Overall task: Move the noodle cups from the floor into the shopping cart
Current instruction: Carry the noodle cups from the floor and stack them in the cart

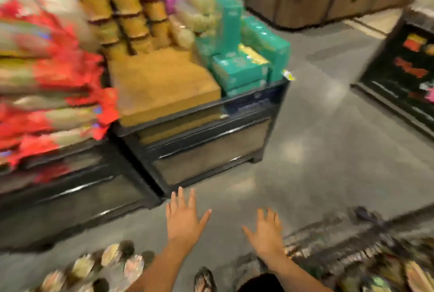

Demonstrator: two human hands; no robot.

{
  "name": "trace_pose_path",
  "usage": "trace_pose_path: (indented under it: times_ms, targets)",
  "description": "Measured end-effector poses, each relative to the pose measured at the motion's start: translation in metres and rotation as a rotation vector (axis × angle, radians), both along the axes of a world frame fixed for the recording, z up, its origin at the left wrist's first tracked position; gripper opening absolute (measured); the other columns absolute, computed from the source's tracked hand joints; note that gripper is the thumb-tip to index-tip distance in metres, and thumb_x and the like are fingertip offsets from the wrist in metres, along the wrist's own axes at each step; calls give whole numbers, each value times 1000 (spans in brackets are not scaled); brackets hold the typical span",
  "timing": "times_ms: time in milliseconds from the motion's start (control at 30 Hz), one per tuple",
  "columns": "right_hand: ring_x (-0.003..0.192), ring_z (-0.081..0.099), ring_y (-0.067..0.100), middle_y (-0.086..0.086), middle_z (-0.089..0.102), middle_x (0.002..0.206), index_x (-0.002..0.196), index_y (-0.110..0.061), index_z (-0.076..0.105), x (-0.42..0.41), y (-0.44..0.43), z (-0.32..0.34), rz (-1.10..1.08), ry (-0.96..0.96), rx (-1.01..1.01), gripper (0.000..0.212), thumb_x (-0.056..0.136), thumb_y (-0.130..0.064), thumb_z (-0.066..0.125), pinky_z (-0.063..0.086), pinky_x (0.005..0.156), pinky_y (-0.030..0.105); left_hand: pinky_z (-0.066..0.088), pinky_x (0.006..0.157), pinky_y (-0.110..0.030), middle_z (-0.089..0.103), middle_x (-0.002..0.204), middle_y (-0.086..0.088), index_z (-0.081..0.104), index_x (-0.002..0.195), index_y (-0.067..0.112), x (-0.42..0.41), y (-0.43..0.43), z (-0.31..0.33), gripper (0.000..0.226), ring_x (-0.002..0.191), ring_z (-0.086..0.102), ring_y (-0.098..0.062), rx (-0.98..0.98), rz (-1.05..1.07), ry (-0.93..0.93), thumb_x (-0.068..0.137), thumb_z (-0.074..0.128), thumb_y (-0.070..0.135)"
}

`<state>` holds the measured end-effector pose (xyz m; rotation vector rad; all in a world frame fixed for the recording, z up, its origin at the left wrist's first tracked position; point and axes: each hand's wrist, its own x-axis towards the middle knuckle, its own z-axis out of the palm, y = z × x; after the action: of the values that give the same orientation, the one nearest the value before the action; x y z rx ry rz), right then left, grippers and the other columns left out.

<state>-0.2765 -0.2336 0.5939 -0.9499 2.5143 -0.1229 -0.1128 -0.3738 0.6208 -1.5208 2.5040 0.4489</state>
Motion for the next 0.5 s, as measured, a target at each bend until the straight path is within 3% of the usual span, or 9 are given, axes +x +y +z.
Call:
trace_pose_path:
  times_ms: [33, 100, 167, 233, 267, 300, 367, 400, 500]
  targets:
    - [109, 56, 38, 22, 57, 122, 118, -9, 64, 8, -8, -6, 103, -13, 33, 76, 64, -61, 77, 51, 83, 44, 9, 119, -45, 4, 162, -13, 11, 155, 24, 16, 2, -2, 83, 149, 4, -33, 14, 75, -17, 90, 32, 71]
    - [76, 63, 37, 20, 64, 88, 89, -8, 73, 16, -20, -19, 275, 44, 45, 74, 36, -57, 90, 54, 58, 40, 7, 119, -45, -2, 162, -12, 5, 155, 26, 45, 11, -3, 82, 149, 0, -32, 56, 205, -61, 91, 29, 71]
    - [67, 61, 36, 17, 62, 76, 81, -9, 73, 23, -34, -26, 429, 90, 36, 75, 25, -56, 91, 53, 54, 37, 10, 119, -46, 1, 162, -13, 7, 155, 27, 69, 27, -2, 80, 148, 4, -34, 104, 350, -82, 92, 28, 70]
    - [73, 62, 36, 17, 63, 81, 86, -11, 74, 35, -45, -16, 585, 123, 89, 76, 31, -61, 89, 53, 59, 39, 27, 113, -53, 22, 157, -21, 27, 152, 24, 88, 47, 1, 78, 143, 25, -41, 70, 492, -65, 91, 21, 72]
    - [84, 62, 36, 18, 63, 92, 95, -11, 73, 41, -49, -12, 674, 134, 132, 76, 41, -64, 86, 53, 67, 41, 36, 108, -56, 33, 152, -23, 37, 149, 23, 99, 57, 2, 80, 137, 36, -43, 78, 578, -47, 90, 17, 74]
    - [101, 58, 36, 19, 61, 109, 110, -13, 68, 49, -52, -7, 748, 119, 165, 76, 58, -66, 78, 50, 80, 43, 36, 107, -56, 33, 152, -23, 36, 149, 23, 109, 69, 1, 80, 137, 36, -43, 78, 641, -21, 89, 19, 74]
    - [127, 41, 33, 15, 45, 135, 137, -18, 47, 65, -57, -10, 829, 103, 164, 75, 80, -67, 55, 38, 100, 41, 18, 115, -51, 8, 161, -16, 12, 155, 27, 126, 94, -12, 81, 147, 13, -37, 138, 757, -48, 90, 30, 71]
    - [130, 37, 32, 14, 42, 139, 141, -19, 41, 74, -59, -12, 858, 78, 161, 76, 83, -67, 52, 35, 103, 40, 13, 117, -49, 1, 162, -14, 5, 155, 28, 135, 106, -18, 82, 148, 6, -35, 166, 817, -66, 91, 32, 71]
    - [125, 44, 34, 16, 46, 136, 138, -18, 47, 101, -58, -15, 1012, 106, 106, 79, 78, -69, 57, 38, 100, 41, 13, 117, -50, 0, 162, -14, 3, 155, 29, 157, 139, -25, 82, 148, 3, -36, 151, 969, -108, 90, 29, 72]
